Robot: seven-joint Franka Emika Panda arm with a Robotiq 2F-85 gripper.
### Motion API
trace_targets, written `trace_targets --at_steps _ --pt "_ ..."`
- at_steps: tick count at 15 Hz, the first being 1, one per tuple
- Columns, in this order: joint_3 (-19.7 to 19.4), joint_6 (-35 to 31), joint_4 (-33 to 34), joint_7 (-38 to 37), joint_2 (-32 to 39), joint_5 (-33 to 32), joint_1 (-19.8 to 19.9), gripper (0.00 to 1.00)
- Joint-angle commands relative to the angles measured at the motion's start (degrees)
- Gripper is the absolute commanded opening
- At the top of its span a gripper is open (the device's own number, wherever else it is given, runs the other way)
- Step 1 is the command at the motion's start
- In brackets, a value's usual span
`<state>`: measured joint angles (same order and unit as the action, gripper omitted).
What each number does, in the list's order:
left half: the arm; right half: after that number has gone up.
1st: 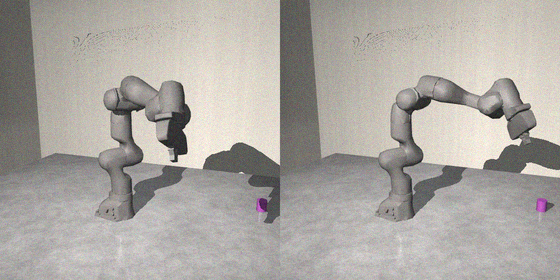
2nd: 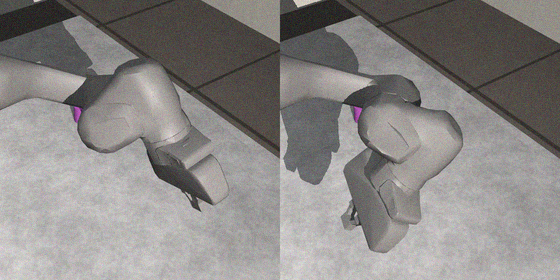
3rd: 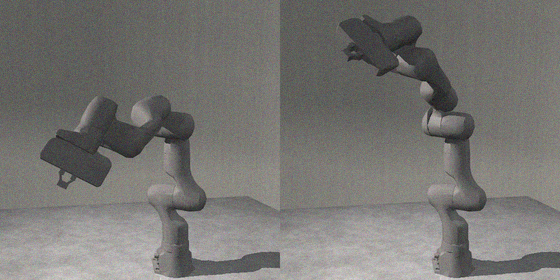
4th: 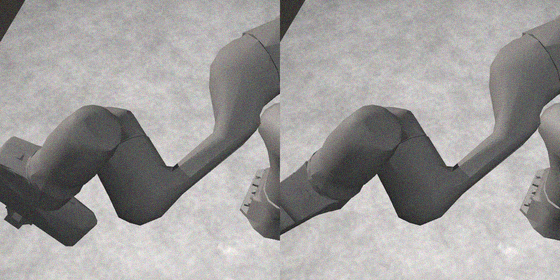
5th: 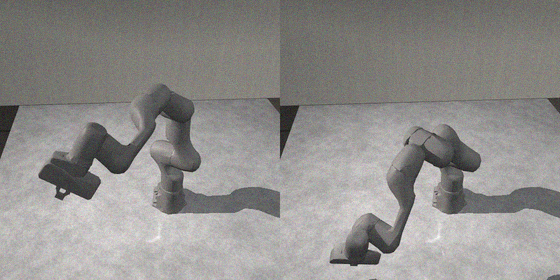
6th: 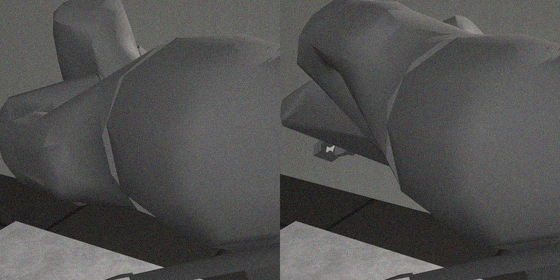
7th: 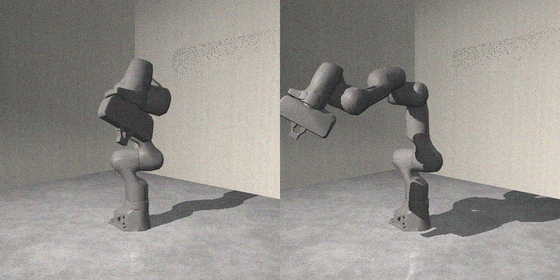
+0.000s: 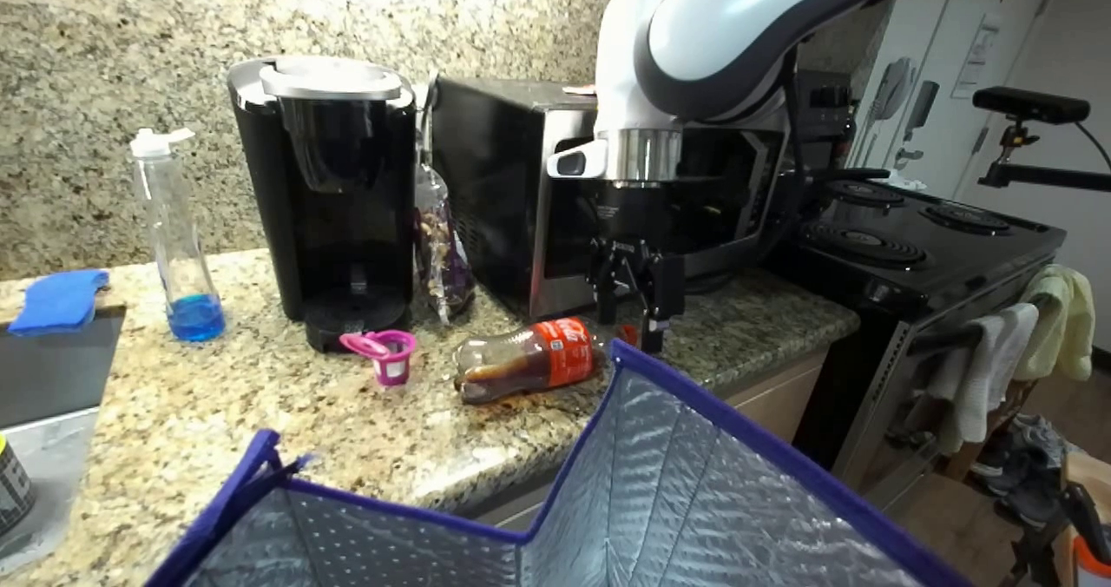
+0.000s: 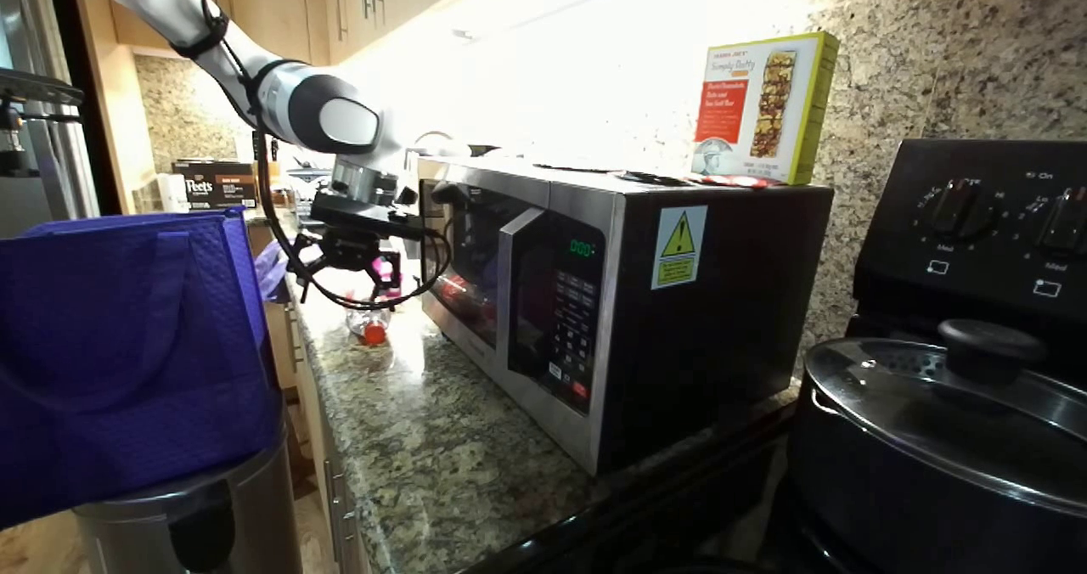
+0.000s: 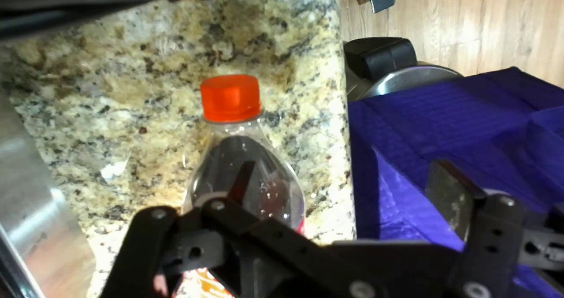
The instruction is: Put the coca cola bottle in the blue bag
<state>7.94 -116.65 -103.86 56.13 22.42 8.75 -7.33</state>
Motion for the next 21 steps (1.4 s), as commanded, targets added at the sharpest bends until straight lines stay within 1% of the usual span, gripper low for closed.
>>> trace_targets --at_steps 1,3,9,12,14,16,17,18,21 --pt "1.1 -5.3 -2.2 -4.5 0.3 -0.8 0.3 1.00" --pt "1.2 -8.4 -3.7 -7.2 0.3 -1.2 0.0 1.00" --pt "1.2 -20.8 -11.5 -16.1 -1.9 -2.9 -0.2 1.00" --pt "0.8 -23.6 -14.3 -20.8 -3.1 -5.7 -0.4 1.00" --pt "1.3 -25.6 -16.7 -23.0 -4.6 -6.7 -0.1 1.00" --pt "1.2 -26.0 -17.6 -25.4 -5.2 -8.4 -0.1 1.00" --pt "1.3 -25.7 -17.6 -26.2 -5.2 -9.1 -0.1 0.75" --pt "1.6 -24.8 -17.3 -26.3 -5.3 -9.8 -0.1 0.73" --pt "2.1 -24.5 -16.9 -27.0 -5.6 -10.5 -0.1 0.53"
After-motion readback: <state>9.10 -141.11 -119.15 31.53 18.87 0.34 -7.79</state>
